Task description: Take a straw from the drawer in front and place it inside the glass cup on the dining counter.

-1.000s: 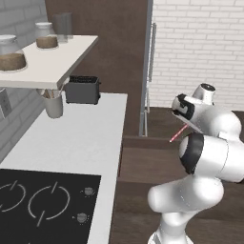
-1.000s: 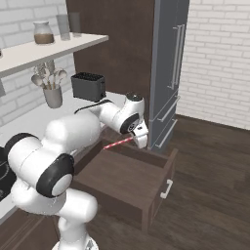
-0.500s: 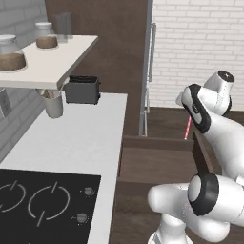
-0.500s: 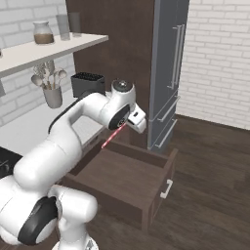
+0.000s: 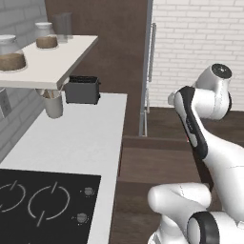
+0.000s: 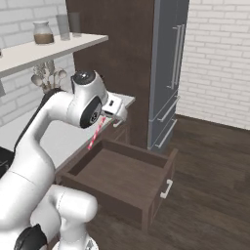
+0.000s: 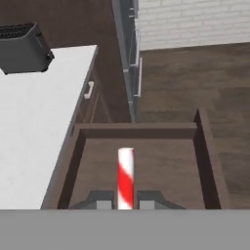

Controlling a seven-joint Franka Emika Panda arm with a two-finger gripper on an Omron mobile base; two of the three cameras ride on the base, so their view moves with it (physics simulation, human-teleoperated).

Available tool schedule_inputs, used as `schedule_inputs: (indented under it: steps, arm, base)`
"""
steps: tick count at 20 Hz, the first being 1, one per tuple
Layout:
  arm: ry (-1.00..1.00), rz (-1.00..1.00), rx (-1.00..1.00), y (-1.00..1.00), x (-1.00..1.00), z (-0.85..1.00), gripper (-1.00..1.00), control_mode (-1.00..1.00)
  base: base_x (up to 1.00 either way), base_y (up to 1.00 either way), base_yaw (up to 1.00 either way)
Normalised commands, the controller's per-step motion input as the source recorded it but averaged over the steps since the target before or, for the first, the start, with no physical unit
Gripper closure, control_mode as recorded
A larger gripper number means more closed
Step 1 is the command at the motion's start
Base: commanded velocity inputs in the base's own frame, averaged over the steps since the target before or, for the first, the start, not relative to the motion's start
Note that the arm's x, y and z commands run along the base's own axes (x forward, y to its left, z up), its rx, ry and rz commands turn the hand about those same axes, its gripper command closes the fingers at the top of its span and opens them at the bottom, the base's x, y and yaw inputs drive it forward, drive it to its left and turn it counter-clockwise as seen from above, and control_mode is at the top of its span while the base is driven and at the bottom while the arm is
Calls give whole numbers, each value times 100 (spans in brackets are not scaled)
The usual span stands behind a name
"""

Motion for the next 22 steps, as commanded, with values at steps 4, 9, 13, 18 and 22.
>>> schedule_inputs:
  steps: [4, 9, 13, 18, 22]
  arm:
    - [0, 7, -20, 32, -28, 1, 100, -100]
    - [-1, 1, -6, 2, -29, 0, 100, 100]
    - [0, 0, 0, 0, 0, 0, 100, 100]
    - [0, 0, 0, 0, 0, 0, 100, 100]
    - [0, 0, 0, 0, 0, 0, 100, 100]
  base:
    - [0, 0, 0]
    - [-60, -2, 0]
    - [-100, -44, -4]
    - [-65, -91, -9]
    - [-2, -100, -2]
